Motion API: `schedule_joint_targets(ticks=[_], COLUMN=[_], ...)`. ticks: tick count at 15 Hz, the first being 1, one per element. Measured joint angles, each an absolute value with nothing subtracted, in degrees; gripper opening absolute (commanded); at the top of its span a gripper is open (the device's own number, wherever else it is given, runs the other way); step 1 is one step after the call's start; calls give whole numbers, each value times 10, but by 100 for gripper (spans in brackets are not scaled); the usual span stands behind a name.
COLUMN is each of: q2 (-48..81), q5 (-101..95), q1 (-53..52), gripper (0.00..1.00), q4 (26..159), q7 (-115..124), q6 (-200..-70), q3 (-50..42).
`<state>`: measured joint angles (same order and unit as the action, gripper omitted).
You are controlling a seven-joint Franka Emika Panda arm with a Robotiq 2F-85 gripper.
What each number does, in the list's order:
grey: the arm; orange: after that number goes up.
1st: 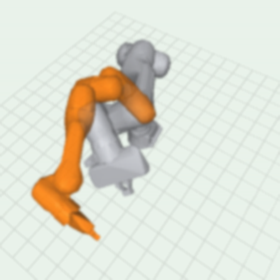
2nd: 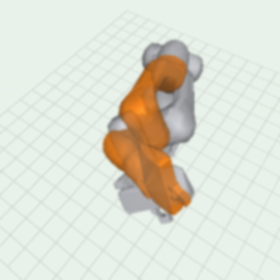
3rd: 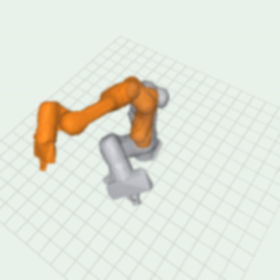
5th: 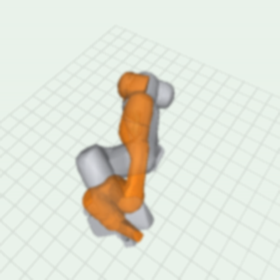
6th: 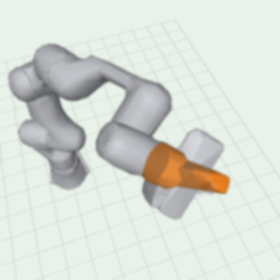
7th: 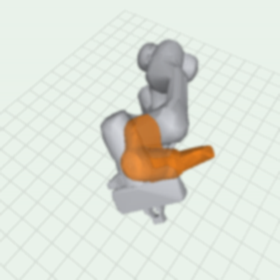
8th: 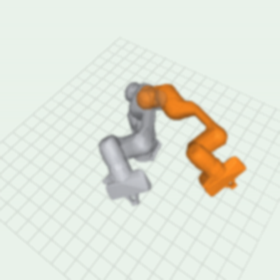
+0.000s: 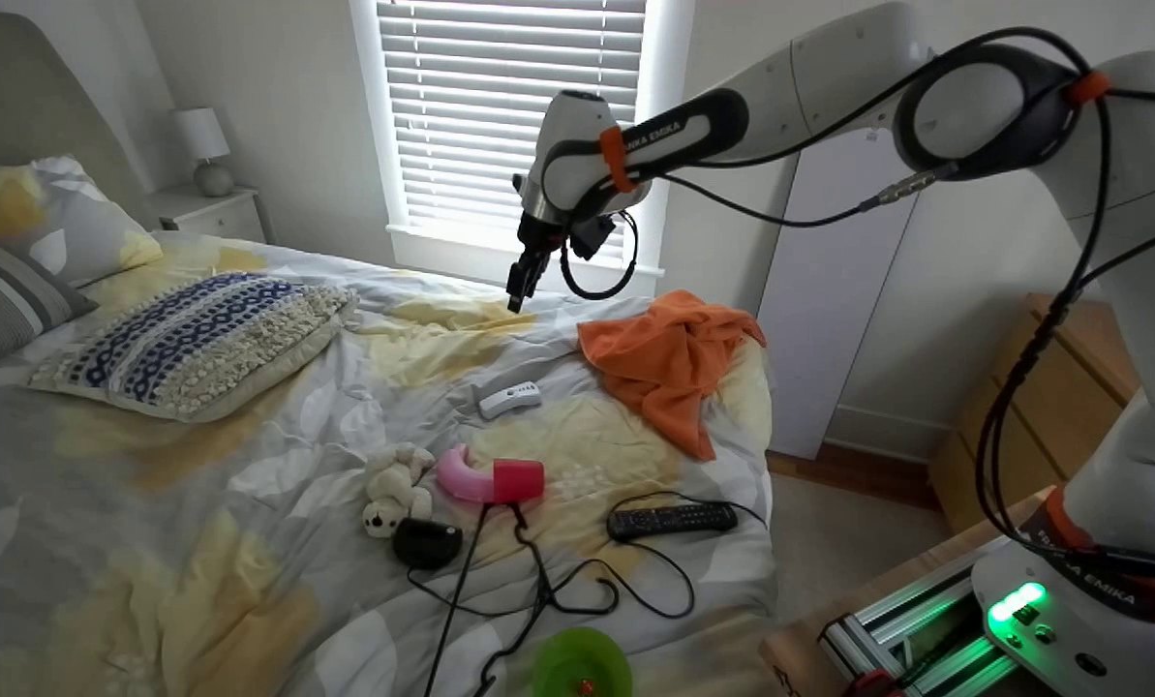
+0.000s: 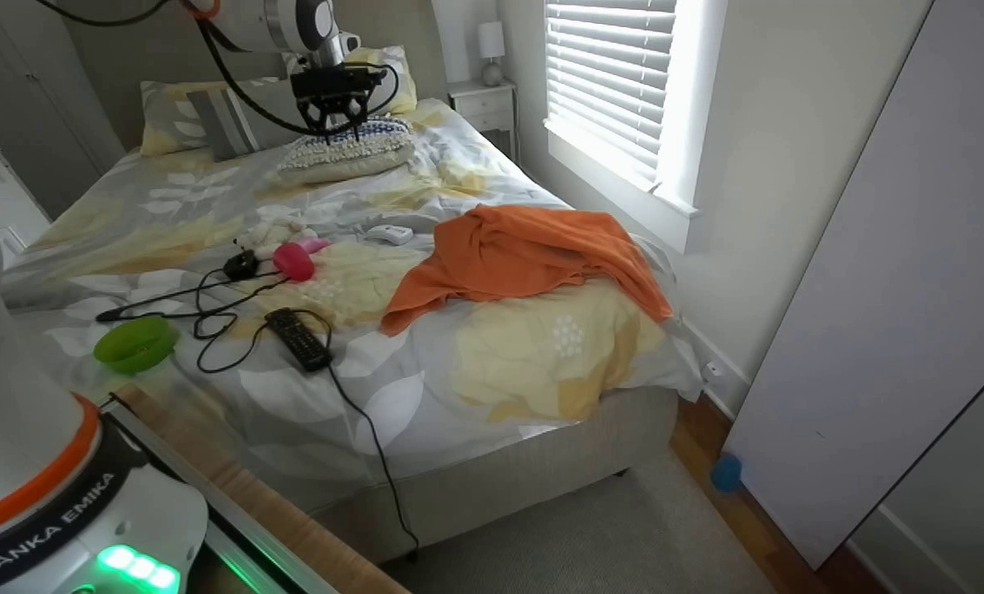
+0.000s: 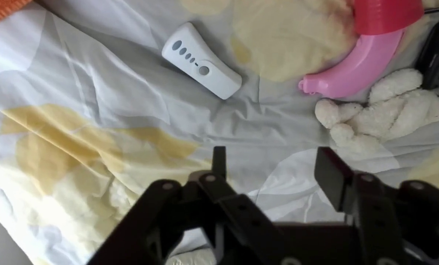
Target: Press the middle button on the white remote
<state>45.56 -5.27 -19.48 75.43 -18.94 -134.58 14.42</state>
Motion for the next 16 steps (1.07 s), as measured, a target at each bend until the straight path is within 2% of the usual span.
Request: schedule_joint_targets(ticks=[4, 5, 16], q2=[534, 553, 730], q5=[-56, -56, -56], q1=[-211, -215, -253], gripper=[4, 0, 0], q4=[677, 658, 486], q7=[-170, -164, -206], q6=[-1350, -1350, -1310], q3=[124, 120, 114])
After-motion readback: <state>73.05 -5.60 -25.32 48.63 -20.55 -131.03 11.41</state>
